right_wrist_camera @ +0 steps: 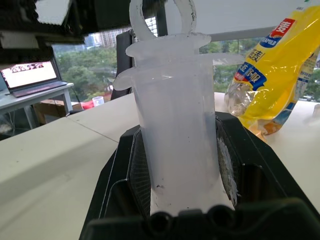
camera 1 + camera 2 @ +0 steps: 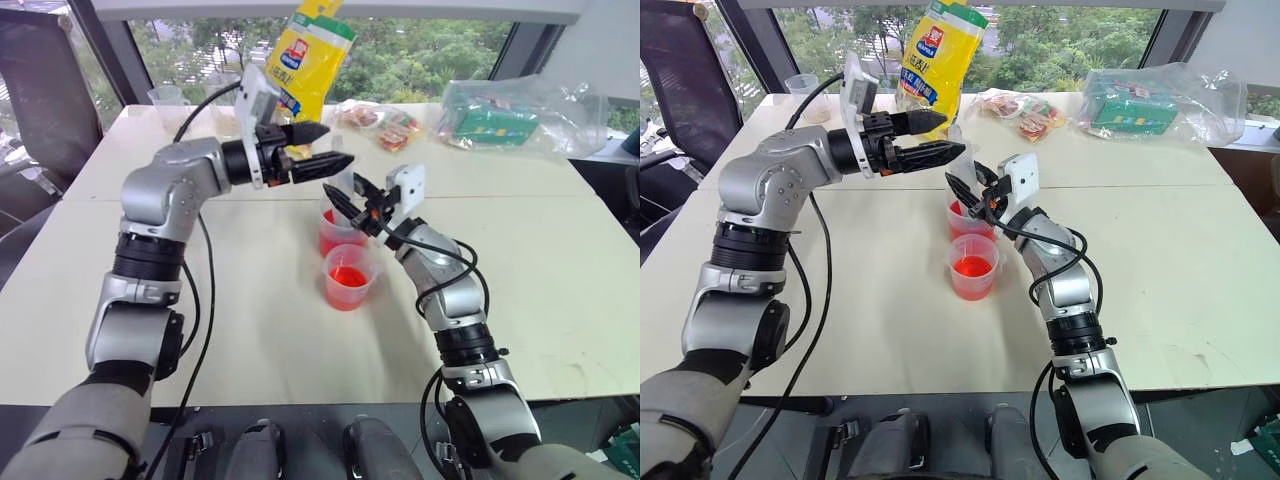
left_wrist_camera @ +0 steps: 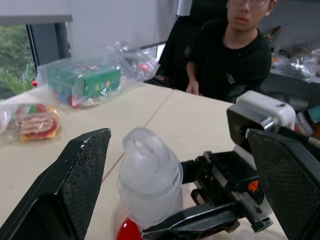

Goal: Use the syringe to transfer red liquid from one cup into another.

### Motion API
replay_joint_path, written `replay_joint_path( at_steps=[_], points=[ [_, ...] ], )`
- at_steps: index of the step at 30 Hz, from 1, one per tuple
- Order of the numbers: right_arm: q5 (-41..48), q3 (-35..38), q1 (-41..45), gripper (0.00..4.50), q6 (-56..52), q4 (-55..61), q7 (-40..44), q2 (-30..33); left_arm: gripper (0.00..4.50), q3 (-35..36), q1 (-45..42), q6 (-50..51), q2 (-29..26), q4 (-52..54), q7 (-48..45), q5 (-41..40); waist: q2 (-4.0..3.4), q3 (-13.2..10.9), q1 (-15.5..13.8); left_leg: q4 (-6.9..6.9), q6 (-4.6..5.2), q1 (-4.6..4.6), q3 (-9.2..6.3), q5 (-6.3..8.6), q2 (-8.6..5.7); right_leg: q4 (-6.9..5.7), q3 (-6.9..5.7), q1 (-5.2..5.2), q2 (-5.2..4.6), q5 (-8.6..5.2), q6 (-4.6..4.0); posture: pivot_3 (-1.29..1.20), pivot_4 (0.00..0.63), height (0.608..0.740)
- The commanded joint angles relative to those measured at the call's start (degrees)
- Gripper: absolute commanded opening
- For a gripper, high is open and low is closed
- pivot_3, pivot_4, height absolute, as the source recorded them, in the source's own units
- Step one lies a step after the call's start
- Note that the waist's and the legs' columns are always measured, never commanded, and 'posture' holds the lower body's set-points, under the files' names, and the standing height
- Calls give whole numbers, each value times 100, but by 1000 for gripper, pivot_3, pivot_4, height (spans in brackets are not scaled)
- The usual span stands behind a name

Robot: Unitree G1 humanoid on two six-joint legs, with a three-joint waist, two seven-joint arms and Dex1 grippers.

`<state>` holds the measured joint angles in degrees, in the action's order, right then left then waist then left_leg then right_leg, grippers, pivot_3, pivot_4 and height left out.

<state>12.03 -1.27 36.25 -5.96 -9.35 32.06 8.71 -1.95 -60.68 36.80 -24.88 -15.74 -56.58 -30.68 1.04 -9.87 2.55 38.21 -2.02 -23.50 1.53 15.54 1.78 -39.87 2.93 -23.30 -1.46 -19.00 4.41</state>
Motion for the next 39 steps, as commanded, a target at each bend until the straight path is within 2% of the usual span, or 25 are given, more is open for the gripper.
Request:
replay_joint_path(
  at_steps=[1,4,6,8,14,29,39],
  points=[
    [73,12,103,1448,9,280,-9,22,4500,-33,-21,-29,-7,232,-91,62,0,0,0,0,0,0,0,0,0,0,0,0,0,0,0,0,150,740],
    [79,-1,110,1448,2,283,-11,30,4500,-34,17,35,23,318,-114,40,0,0,-1,0,0,0,0,0,0,-1,0,0,0,0,0,0,150,740],
    [79,-5,116,1448,-18,287,-17,34,3932,-41,15,84,63,341,-118,25,0,0,-3,0,-1,0,0,0,0,-2,1,0,0,0,0,0,150,740],
    [79,-9,118,1448,-39,292,-21,43,3158,-78,33,110,110,380,-135,26,0,0,-4,1,-1,0,0,0,0,-2,1,0,-1,0,0,0,150,740],
    [81,-30,95,1448,-85,341,-2,94,61,-85,22,101,271,351,-97,88,0,0,-1,1,-1,0,-1,0,0,-4,1,-1,0,0,0,0,150,740],
    [298,-121,-187,1448,-597,177,355,213,61,148,-474,-8,311,287,-78,149,0,0,-1,1,-1,0,-1,0,0,-4,1,-1,1,0,0,0,150,740],
    [328,-191,-289,1448,-570,26,445,232,61,308,-824,-149,275,129,-40,198,0,0,-2,1,-1,1,-1,0,0,-4,1,-1,1,0,0,0,150,740]
  ],
)
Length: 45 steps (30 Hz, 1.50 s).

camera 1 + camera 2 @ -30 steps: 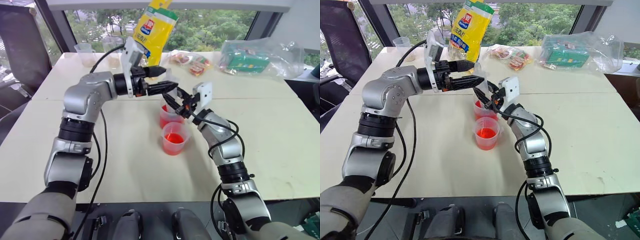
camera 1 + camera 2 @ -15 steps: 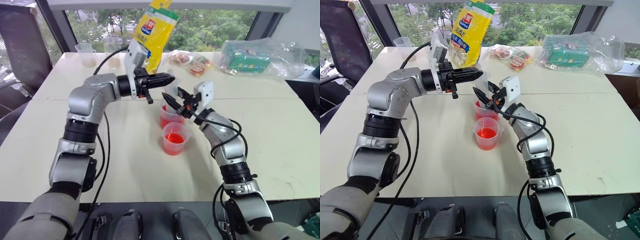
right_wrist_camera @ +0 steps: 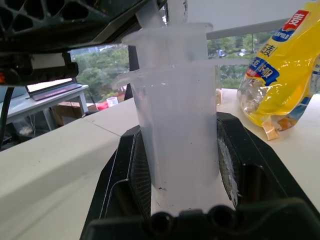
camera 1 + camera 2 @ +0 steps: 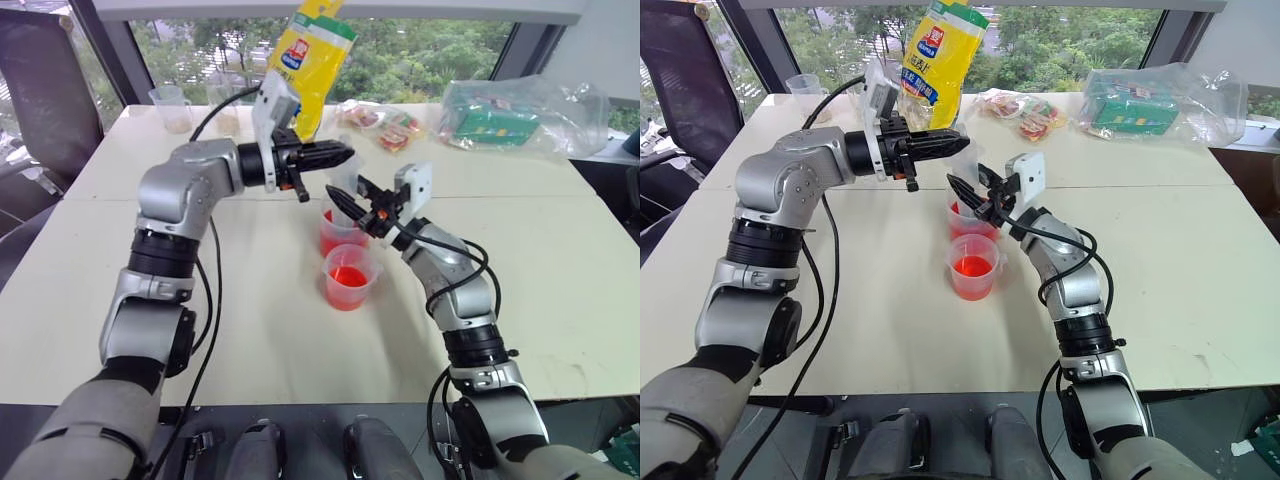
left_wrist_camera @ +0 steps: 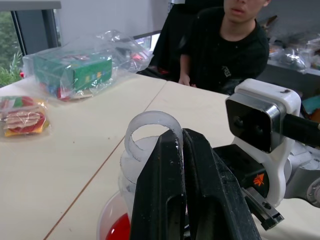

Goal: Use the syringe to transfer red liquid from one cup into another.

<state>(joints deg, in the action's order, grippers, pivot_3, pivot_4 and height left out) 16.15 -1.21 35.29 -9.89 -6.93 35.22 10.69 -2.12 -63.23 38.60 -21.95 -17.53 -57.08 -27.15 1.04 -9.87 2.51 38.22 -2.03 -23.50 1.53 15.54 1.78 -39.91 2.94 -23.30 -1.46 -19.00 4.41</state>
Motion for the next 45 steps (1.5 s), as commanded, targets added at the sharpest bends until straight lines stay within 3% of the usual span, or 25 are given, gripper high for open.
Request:
replay_joint_path(
  at_steps=[1,11,20,24,30,37,45],
  points=[
    [-81,-197,-193,1448,-179,-219,131,39,61,343,-602,-344,-18,292,8,-150,0,0,2,0,0,0,0,0,0,0,0,0,0,0,0,0,150,740],
    [-34,-180,-141,1448,-201,-137,122,98,61,358,-649,-437,-16,253,-3,-94,0,0,0,0,0,0,0,0,0,0,0,0,0,0,0,0,150,740],
    [325,117,39,1448,-625,641,50,362,61,290,-288,-288,-94,473,-26,-105,0,0,-3,0,0,0,0,0,1,0,0,0,-1,0,0,0,150,740],
    [461,147,138,1448,-823,930,2,384,1426,168,9,-36,-253,679,-262,-167,0,0,9,-1,0,0,0,0,1,-1,1,-1,0,0,0,0,150,740],
    [515,216,363,1448,-879,928,-63,352,4452,142,343,157,-543,1034,-408,-223,0,0,-3,1,0,1,0,0,1,-5,1,-1,0,0,0,0,150,740],
    [803,424,844,1448,-1161,1035,-105,459,4452,460,642,442,-1106,1413,-393,-432,0,0,2,0,0,1,-2,0,2,-7,1,-3,0,0,0,0,150,740],
    [2630,993,901,1448,-3011,2274,195,1081,4452,750,732,668,-1564,1595,-343,-684,0,0,-23,-1,3,-2,-4,1,1,-2,-2,-1,-6,0,0,0,150,740]
  ],
)
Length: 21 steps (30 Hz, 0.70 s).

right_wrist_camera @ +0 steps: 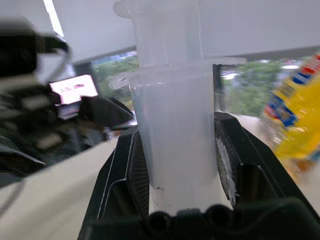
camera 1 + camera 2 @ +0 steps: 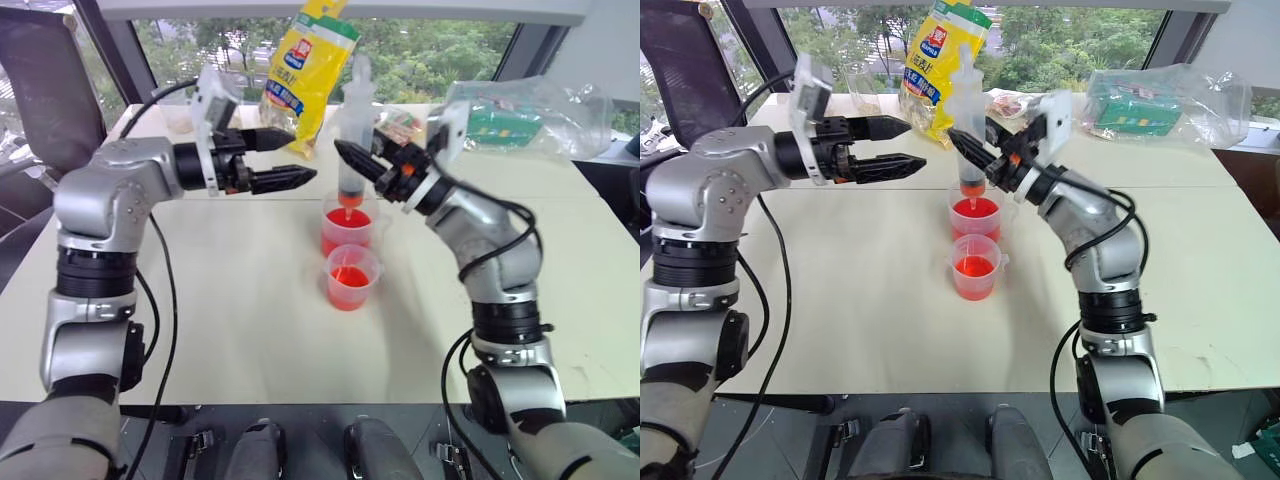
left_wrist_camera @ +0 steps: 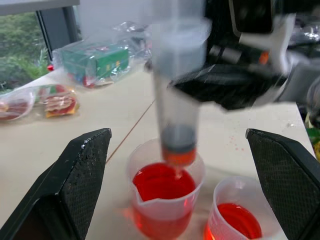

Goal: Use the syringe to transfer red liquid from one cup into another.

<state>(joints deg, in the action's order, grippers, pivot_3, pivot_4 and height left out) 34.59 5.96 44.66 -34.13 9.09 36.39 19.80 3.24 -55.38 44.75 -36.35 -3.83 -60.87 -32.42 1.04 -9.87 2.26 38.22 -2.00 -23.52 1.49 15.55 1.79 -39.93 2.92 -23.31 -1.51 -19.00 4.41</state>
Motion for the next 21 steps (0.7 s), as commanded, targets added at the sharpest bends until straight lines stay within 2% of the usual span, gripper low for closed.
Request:
replay_joint_path(
  at_steps=[1,4,9,15,21],
  points=[
    [961,321,-98,1448,-752,800,45,220,4452,228,-55,69,-151,236,43,-180,0,0,2,0,0,0,-1,0,0,2,-1,0,0,0,0,0,150,740],
    [1185,387,-445,1448,-926,1045,-50,290,4452,246,-51,130,-194,318,83,-251,0,0,8,0,1,0,-3,0,0,4,-1,4,0,0,0,0,150,740],
    [951,174,-1034,1448,-683,1277,-89,267,4452,236,-99,173,-140,413,188,-375,0,0,17,0,1,0,-2,1,-1,4,-1,4,3,0,0,0,150,740],
    [519,-227,-1571,1448,-246,1340,-33,219,4452,163,-333,171,163,376,316,-535,0,0,14,0,1,0,-2,0,0,4,0,4,6,0,0,0,150,740],
    [482,-332,-1722,1448,-140,1421,21,272,4452,98,-574,15,487,71,460,-429,0,0,9,1,1,0,-2,0,-2,5,0,5,7,0,0,0,150,740]
  ],
)
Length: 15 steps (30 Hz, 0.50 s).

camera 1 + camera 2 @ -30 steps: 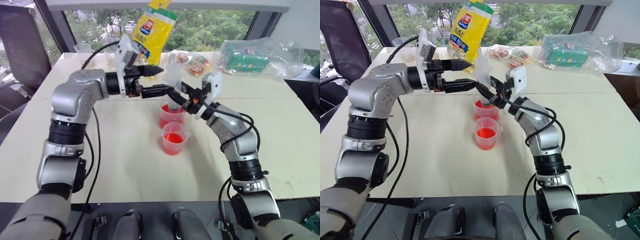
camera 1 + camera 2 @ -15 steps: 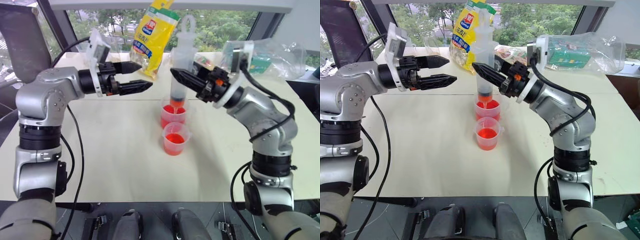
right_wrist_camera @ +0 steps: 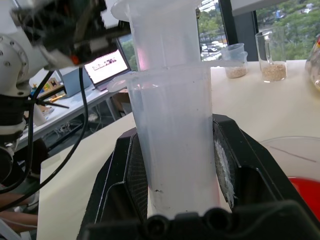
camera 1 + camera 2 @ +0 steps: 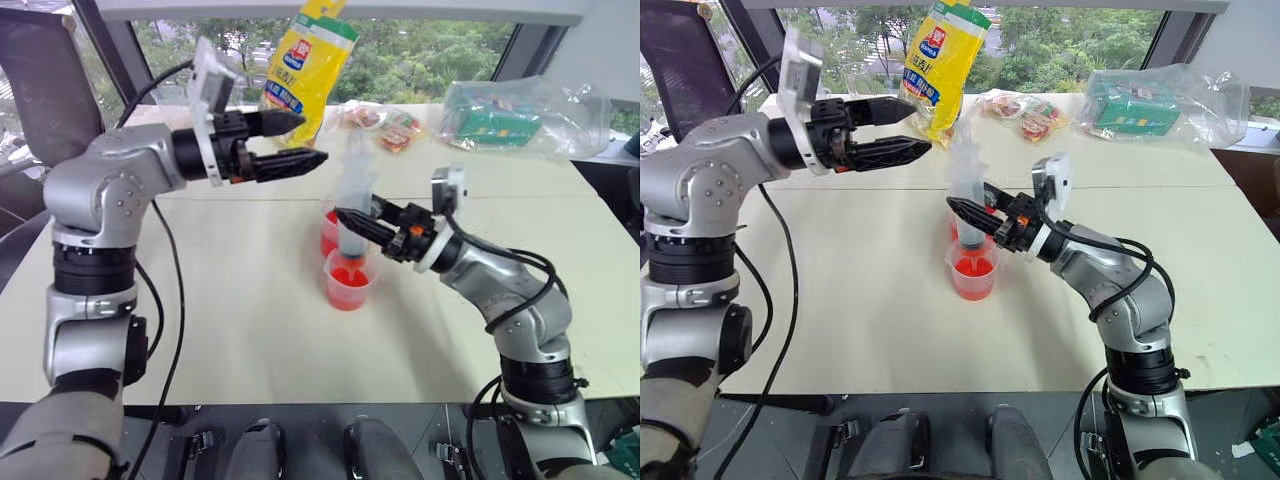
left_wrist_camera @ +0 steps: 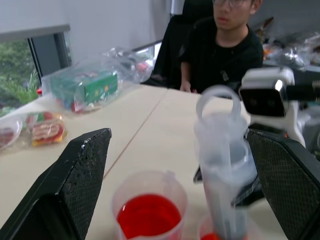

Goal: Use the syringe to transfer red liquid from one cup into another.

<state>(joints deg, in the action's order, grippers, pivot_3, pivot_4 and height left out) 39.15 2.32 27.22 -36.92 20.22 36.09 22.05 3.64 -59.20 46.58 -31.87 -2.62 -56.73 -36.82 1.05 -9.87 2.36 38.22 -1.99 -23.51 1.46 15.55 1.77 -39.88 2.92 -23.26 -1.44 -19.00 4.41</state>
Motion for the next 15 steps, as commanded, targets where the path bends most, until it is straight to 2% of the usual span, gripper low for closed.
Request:
replay_joint_path(
  at_steps=[1,8,11,15],
  points=[
    [34,29,15,1448,137,323,51,51,4452,30,-208,-206,72,-105,38,44,0,0,6,0,0,0,0,0,0,0,0,0,0,0,0,0,150,740],
    [66,35,66,1448,105,366,37,69,4452,-216,-210,-367,458,-302,15,132,0,0,-3,0,0,1,0,0,0,1,0,0,1,0,0,0,150,740],
    [70,27,93,1448,95,370,42,73,3611,-297,-241,-468,649,-391,15,190,0,0,-20,0,0,1,0,0,-1,2,0,2,0,0,0,0,150,740],
    [84,23,115,1448,67,391,35,77,1645,-421,-270,-584,801,-468,-30,288,0,0,-7,0,0,1,-1,0,-1,3,0,2,1,0,0,0,150,740]
  ],
)
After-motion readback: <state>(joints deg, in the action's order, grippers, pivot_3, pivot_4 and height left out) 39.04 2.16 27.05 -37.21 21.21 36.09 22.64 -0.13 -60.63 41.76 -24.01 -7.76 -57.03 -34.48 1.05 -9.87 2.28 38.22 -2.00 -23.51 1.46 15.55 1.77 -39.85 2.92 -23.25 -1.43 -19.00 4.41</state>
